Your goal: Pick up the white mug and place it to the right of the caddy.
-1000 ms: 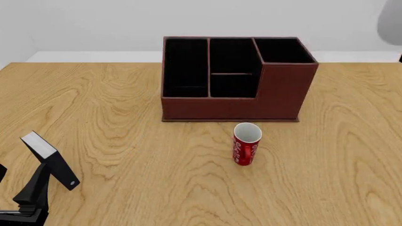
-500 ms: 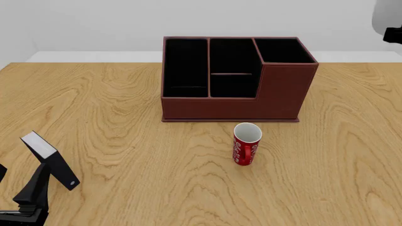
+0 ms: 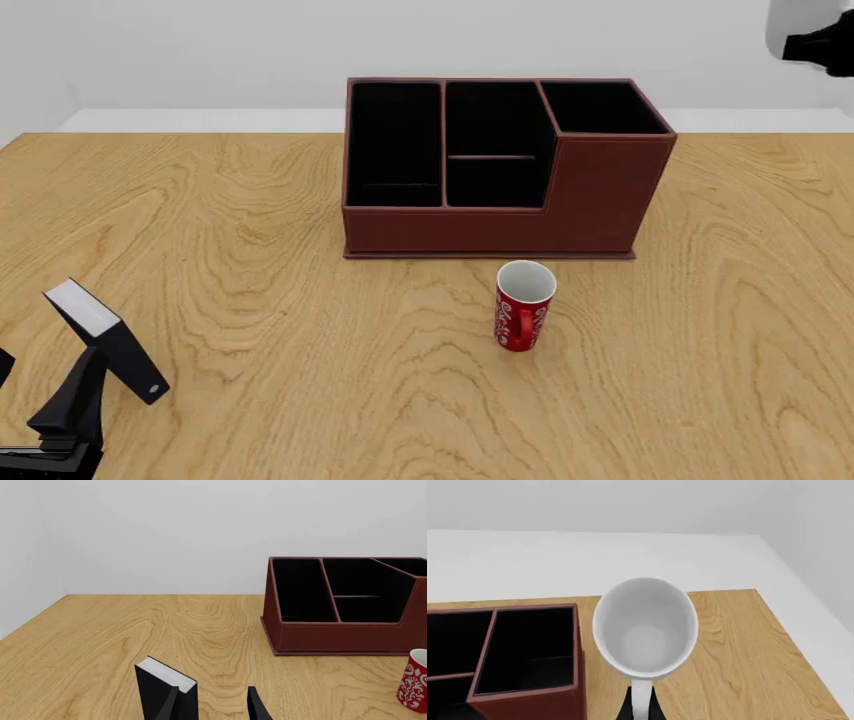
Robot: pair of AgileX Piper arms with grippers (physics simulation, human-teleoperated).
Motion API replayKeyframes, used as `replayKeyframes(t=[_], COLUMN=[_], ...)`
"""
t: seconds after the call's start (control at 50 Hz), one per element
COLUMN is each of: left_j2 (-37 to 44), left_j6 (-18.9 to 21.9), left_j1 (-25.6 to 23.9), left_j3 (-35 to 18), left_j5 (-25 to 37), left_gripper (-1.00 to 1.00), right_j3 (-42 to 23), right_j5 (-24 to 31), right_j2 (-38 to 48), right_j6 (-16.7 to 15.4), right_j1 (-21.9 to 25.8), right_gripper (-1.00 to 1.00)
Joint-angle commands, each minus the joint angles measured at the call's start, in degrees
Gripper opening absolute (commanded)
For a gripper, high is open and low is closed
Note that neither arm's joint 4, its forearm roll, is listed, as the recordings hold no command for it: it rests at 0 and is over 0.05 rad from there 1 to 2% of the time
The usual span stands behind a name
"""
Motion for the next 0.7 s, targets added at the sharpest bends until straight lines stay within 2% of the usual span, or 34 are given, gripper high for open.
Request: replayKeyframes(t=[0.02,0.1,0.26,0.46,0.7], left_j2=[0.0,0.0,0.0,0.0,0.0], left_j6=[0.0,0.0,0.0,0.0,0.0], left_j1=[0.0,0.0,0.0,0.0,0.0], left_j3=[0.0,0.0,0.0,0.0,0.0], left_j5=[0.0,0.0,0.0,0.0,0.0], left_gripper=[1.0,1.0,1.0,1.0,1.0], right_j3=[-2.58,-1.82,-0.31,-2.41,-1.04], right_j5=[0.7,0.83,0.16,2.94,2.08], right_j2=[6.15,6.57,8.87,10.96,13.88], right_j6=[-0.68,-1.68,-1.75,-1.42,-1.5], right_j1=[-1.33,-1.51,-1.61,-1.2,-1.3], right_gripper=[-1.0,-1.0,-1.0,-1.0,-1.0])
